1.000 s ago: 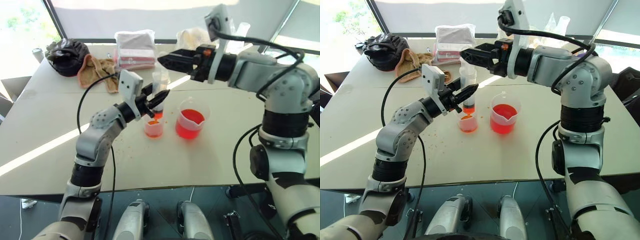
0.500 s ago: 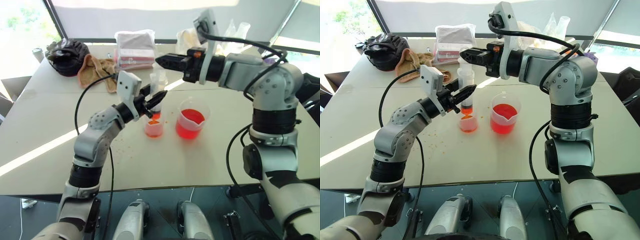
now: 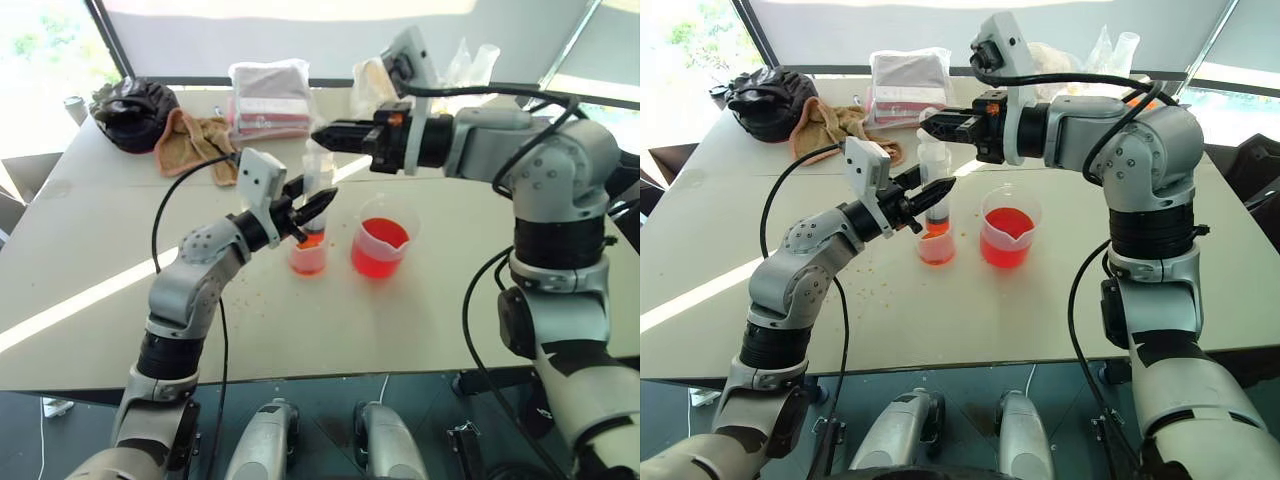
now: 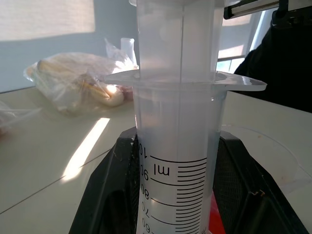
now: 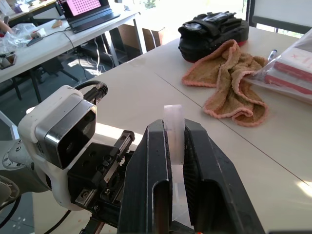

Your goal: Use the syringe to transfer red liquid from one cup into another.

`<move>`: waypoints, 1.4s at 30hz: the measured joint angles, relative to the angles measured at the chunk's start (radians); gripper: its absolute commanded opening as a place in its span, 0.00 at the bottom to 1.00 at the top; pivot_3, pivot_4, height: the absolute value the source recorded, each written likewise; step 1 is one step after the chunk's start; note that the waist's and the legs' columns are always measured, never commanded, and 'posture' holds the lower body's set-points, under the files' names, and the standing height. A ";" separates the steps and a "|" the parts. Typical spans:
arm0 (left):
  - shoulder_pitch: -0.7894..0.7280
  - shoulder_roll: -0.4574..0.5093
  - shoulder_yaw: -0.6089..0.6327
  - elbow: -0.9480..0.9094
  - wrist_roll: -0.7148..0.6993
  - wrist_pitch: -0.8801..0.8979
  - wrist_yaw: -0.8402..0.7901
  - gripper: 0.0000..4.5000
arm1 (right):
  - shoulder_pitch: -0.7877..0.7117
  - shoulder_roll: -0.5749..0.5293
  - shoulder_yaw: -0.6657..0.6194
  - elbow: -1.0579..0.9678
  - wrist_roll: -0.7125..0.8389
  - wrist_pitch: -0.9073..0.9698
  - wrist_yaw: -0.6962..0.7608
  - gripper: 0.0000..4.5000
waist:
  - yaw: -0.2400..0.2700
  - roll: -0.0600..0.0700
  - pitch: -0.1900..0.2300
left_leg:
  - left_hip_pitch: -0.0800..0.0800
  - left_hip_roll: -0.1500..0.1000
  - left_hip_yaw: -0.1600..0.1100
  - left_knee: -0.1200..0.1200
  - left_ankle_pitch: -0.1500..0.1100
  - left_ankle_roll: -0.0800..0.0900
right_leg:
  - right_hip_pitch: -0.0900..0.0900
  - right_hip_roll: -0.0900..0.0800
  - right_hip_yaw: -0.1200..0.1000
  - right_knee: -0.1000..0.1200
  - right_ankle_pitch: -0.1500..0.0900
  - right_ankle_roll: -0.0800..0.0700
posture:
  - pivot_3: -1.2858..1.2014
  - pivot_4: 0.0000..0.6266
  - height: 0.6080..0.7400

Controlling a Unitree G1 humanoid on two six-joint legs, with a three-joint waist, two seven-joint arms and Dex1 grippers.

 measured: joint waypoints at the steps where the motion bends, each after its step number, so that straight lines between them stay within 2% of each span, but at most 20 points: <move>1: 0.000 0.000 0.000 0.000 0.000 0.000 0.000 0.33 | 0.001 0.000 0.003 -0.003 -0.004 0.001 0.002 0.00 | 0.000 0.000 0.000 | 0.000 0.000 0.000 0.000 0.000 0.000 | 0.000 0.000 0.000 0.000 0.000 0.000 | 0.52 0.24 1.00; 18: 0.000 0.013 -0.003 -0.005 -0.002 0.028 0.000 0.33 | 0.026 0.018 0.025 -0.021 -0.044 0.029 0.005 0.00 | 0.000 0.000 0.000 | 0.000 0.000 0.000 0.000 0.000 0.000 | 0.000 -0.001 0.000 0.000 0.000 -0.001 | 0.52 0.24 1.00; 37: 0.013 0.050 -0.006 -0.047 -0.023 0.041 0.000 0.33 | 0.044 -0.008 0.052 -0.039 -0.108 -0.040 0.130 0.00 | -0.001 0.000 0.000 | 0.000 0.000 0.000 -0.001 0.000 0.000 | -0.001 -0.001 0.000 0.000 0.000 -0.001 | 0.52 0.24 1.00; 38: 0.013 0.054 -0.006 -0.052 -0.024 0.041 0.000 0.33 | 0.043 -0.009 0.052 -0.039 -0.108 -0.045 0.139 0.19 | -0.001 0.000 0.000 | 0.000 0.000 0.000 -0.001 0.000 0.000 | -0.001 -0.001 0.000 0.000 0.000 -0.001 | 0.52 0.24 1.00; 40: 0.013 0.063 0.005 -0.052 -0.023 0.041 0.002 0.33 | 0.042 -0.010 0.061 -0.039 -0.108 -0.045 0.163 0.37 | -0.002 0.000 0.000 | 0.000 0.000 0.000 -0.001 0.000 0.000 | -0.001 -0.001 0.000 0.000 0.000 -0.001 | 0.52 0.24 1.00; 42: 0.013 0.065 0.017 -0.046 -0.022 0.041 0.012 0.33 | 0.037 -0.011 0.068 -0.039 -0.106 -0.046 0.184 0.63 | -0.002 0.000 0.000 | 0.000 0.000 0.000 -0.001 0.000 0.000 | -0.001 -0.001 0.000 0.000 0.000 -0.001 | 0.52 0.24 1.00</move>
